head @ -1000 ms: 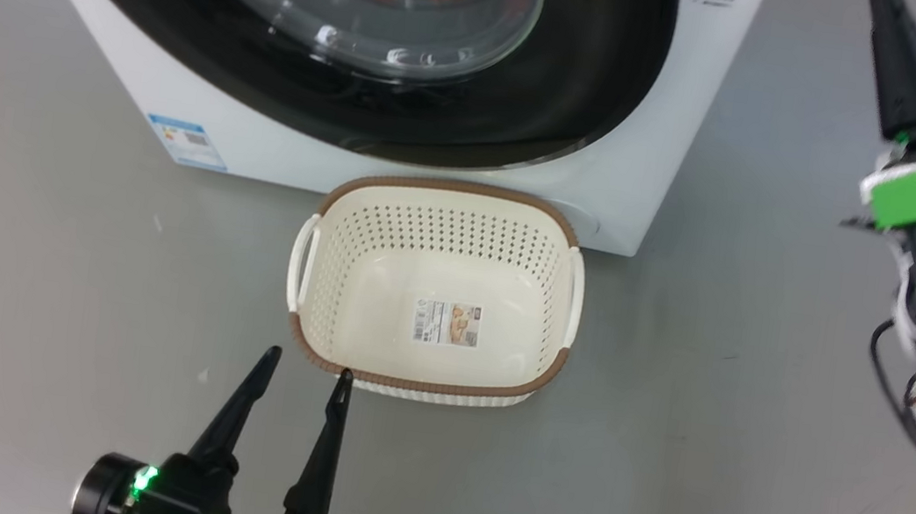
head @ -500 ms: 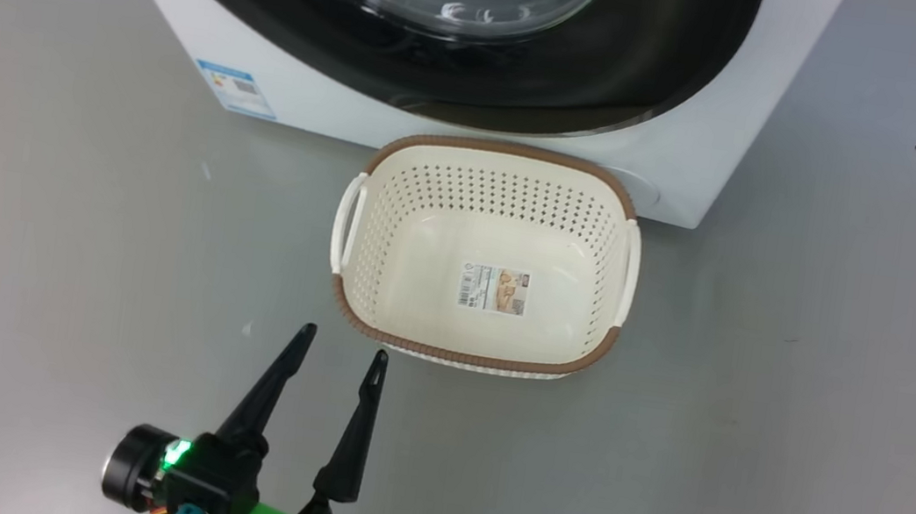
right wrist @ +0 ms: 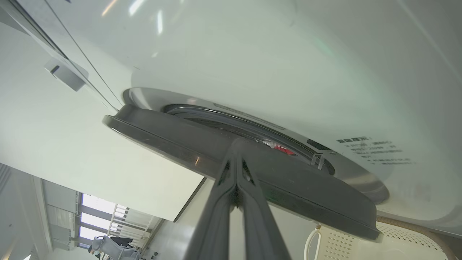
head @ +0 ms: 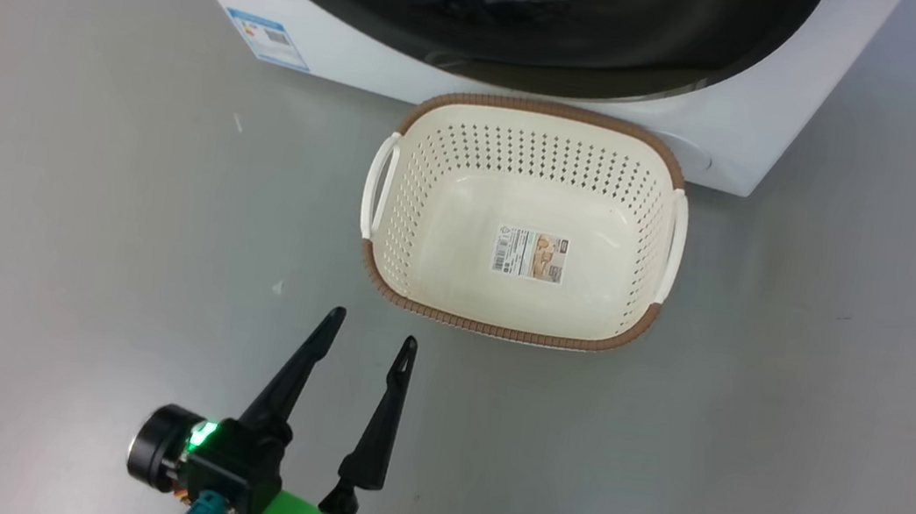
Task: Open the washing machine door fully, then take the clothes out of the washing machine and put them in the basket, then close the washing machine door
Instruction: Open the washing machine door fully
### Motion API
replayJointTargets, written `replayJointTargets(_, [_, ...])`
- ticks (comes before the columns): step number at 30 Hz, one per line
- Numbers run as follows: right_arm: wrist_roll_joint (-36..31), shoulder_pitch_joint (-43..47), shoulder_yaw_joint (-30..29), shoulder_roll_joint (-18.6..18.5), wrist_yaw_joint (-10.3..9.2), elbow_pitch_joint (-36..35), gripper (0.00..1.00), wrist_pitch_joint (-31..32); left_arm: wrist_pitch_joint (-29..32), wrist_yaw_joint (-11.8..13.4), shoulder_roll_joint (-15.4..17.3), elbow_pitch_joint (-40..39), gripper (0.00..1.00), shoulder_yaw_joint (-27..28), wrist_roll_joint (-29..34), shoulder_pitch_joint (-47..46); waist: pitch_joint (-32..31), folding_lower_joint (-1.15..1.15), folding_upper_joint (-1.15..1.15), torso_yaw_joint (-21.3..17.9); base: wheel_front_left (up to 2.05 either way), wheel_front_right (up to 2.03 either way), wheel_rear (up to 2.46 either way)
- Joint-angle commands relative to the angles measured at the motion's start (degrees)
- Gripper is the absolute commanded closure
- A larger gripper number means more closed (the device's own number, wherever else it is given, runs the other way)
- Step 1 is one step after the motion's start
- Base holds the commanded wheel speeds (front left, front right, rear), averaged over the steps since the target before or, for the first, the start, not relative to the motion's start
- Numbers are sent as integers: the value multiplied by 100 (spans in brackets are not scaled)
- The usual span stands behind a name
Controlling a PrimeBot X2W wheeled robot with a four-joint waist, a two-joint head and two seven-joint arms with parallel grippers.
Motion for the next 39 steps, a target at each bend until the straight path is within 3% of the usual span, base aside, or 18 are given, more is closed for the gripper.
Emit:
replayJointTargets(1, [86, -229, -20, 28, 3, 17, 100, 198, -54, 51, 48, -160, 0, 118, -34, -157, 148, 0, 0, 87, 0, 0, 0])
replayJointTargets(24, [-114, -953, 57, 206, 3, 681, 100, 917, -54, 172, 48, -238, 0, -142, -242, -403, 517, 0, 0, 310, 0, 0, 0])
replayJointTargets(39, [-282, -771, 167, 298, 3, 463, 100, 1158, -54, 236, 48, -228, 0, -224, -325, -486, 459, 0, 0, 289, 0, 0, 0])
